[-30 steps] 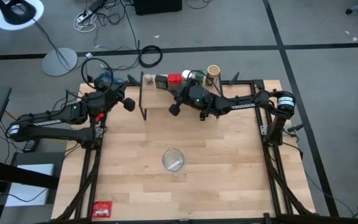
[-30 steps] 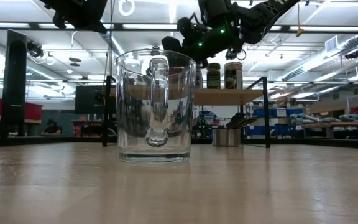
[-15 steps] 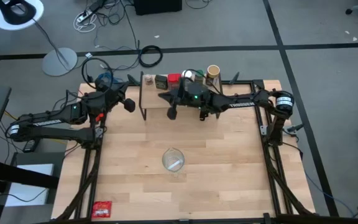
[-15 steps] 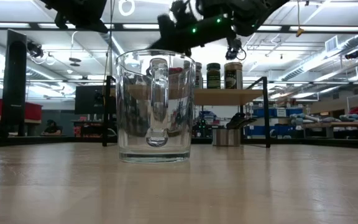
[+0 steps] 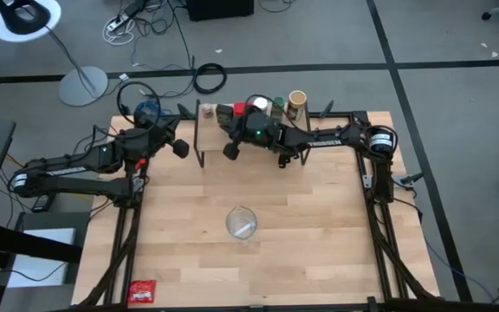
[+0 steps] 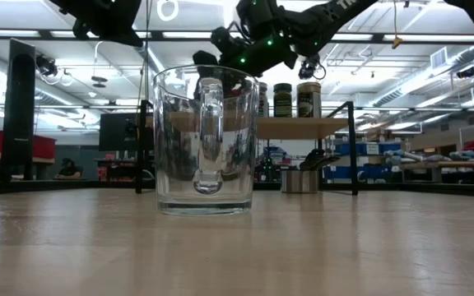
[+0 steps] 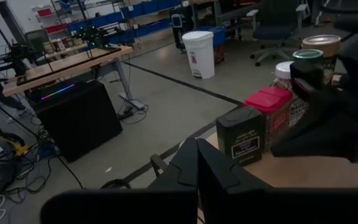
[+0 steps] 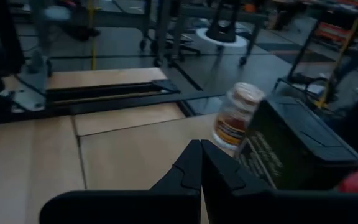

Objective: Shelf spices
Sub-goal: Adjust the black seasoning can on the shelf

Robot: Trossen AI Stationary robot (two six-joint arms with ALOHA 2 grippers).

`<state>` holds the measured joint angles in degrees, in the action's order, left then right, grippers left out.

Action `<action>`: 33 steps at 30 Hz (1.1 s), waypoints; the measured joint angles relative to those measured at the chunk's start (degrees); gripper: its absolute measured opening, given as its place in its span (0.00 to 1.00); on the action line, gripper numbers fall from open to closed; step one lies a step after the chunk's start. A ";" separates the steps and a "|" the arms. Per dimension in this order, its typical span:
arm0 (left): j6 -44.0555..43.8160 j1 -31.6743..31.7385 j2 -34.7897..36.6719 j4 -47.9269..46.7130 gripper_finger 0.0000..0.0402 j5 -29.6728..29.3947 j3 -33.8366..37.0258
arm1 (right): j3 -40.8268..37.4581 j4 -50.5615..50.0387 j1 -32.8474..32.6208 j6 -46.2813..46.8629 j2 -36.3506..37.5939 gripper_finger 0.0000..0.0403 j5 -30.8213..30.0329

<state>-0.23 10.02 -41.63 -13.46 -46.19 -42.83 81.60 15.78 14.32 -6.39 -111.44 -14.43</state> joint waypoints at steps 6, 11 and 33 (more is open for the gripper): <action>0.07 0.00 0.00 0.21 0.00 0.00 0.00 | 0.00 -0.49 0.71 0.63 0.00 0.00 -2.76; 0.14 0.00 0.00 0.17 0.00 -0.02 0.00 | 0.00 -0.61 1.29 2.18 0.00 0.00 -4.54; 0.14 0.00 0.00 0.21 0.00 3.99 0.00 | -0.02 0.99 -0.71 1.51 -0.07 0.00 -5.65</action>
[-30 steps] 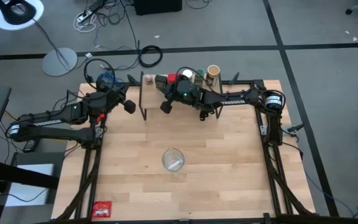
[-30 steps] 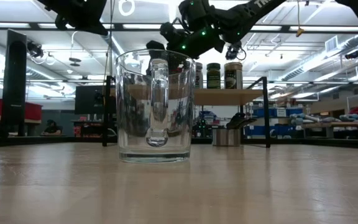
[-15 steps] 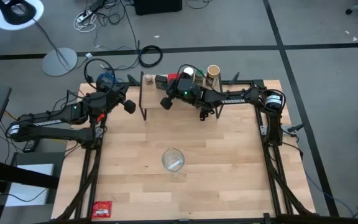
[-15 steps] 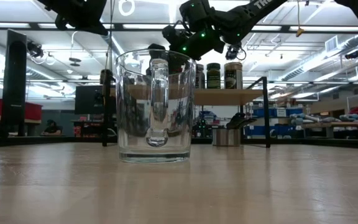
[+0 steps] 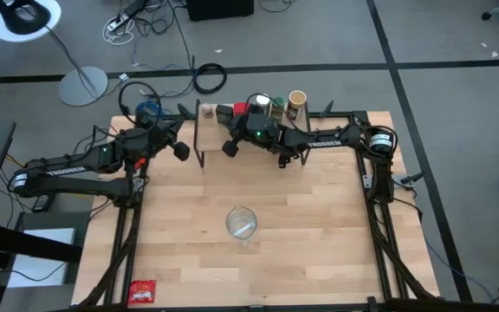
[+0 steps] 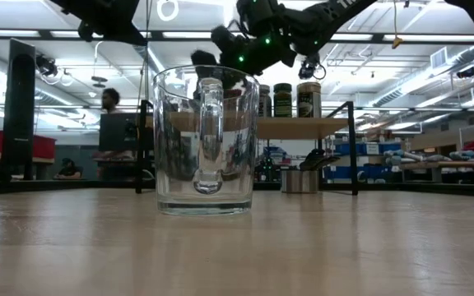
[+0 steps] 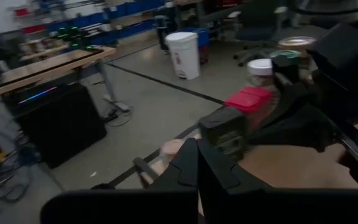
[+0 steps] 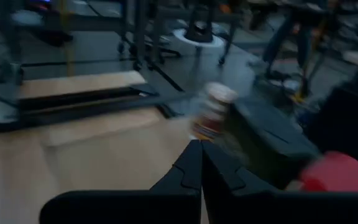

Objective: Shelf spices
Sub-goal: Adjust the black seasoning can on the shelf

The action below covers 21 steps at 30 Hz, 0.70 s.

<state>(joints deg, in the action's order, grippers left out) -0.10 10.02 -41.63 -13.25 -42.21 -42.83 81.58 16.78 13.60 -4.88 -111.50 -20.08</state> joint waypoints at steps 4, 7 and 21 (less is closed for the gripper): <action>2.21 0.00 -1.29 0.90 0.00 4.49 0.00 | 0.00 3.95 -2.98 -4.65 0.04 0.00 0.32; 3.95 0.00 -3.46 2.98 0.00 8.89 0.07 | -0.07 6.48 -5.42 -9.31 1.06 0.00 -2.26; 12.16 1.07 -21.69 18.45 0.00 14.92 0.04 | -0.04 6.93 -14.97 -35.07 18.68 0.00 -30.83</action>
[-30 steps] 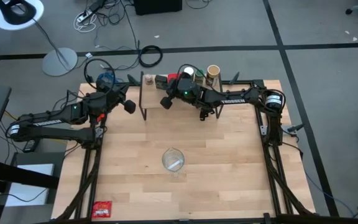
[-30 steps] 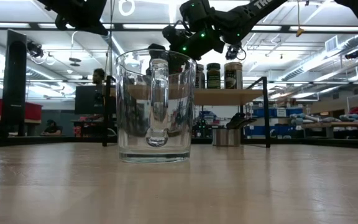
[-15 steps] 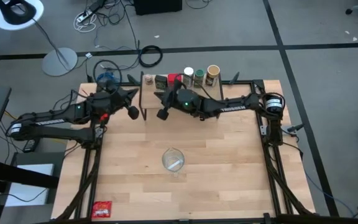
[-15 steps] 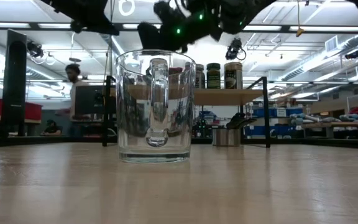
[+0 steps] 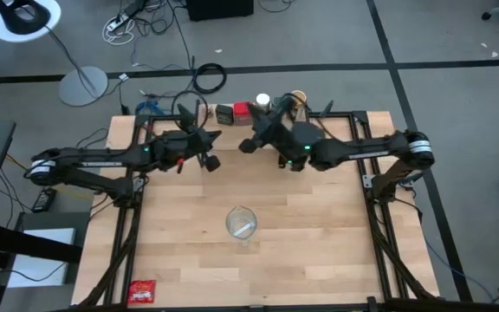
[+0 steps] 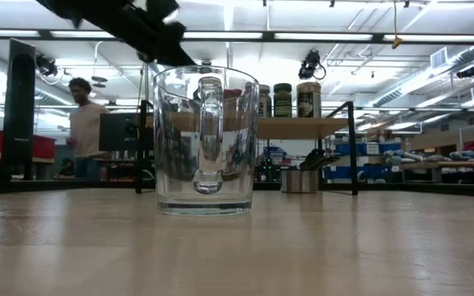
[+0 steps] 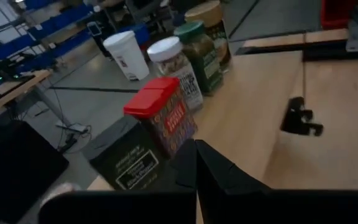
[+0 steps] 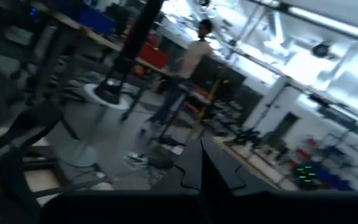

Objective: Shelf spices
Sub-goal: Adjust the black seasoning can on the shelf

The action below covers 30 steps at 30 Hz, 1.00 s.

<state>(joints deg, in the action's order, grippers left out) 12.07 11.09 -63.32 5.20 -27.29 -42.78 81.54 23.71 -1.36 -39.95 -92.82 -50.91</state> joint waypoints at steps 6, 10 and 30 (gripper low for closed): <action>-0.24 2.29 -6.01 4.32 0.00 0.00 -0.02 | 0.00 -0.65 -3.75 -6.34 5.02 0.00 -4.39; -0.24 3.67 -8.84 6.57 0.00 1.27 -0.02 | 0.00 -1.32 -5.35 -8.35 6.02 0.00 -5.56; 5.75 5.55 -12.97 10.00 0.00 -4.85 -2.77 | 0.00 -2.71 -5.80 -8.30 6.26 0.00 -5.16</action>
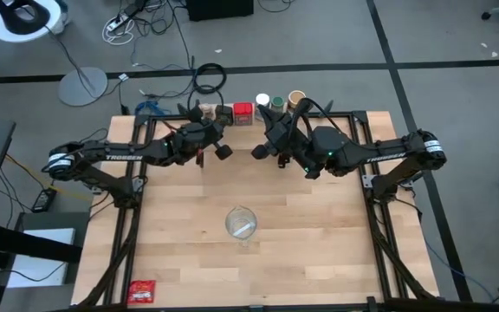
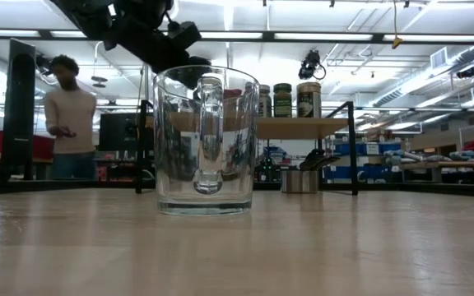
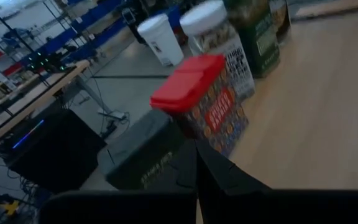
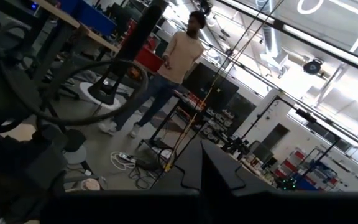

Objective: Shelf spices
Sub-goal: Adjust the black seasoning can on the shelf

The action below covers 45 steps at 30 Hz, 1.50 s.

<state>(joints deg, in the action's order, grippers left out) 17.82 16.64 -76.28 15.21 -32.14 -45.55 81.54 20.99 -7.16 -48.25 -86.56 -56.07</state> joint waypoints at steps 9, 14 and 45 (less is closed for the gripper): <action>0.14 0.98 -3.19 -4.21 0.00 -0.22 -3.75 | 0.00 -0.24 0.00 0.32 0.00 0.00 0.11; 0.04 0.99 -4.05 -4.46 0.00 -0.23 -4.29 | 0.00 -0.44 0.00 0.63 -0.02 0.00 0.11; -0.49 4.26 -9.34 -1.42 0.00 3.13 -4.42 | 0.00 -0.90 0.00 0.72 -0.02 0.00 0.25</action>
<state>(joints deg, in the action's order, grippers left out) 17.33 20.90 -85.62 13.79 -29.01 -49.98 81.54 20.09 -7.16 -47.53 -86.59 -55.83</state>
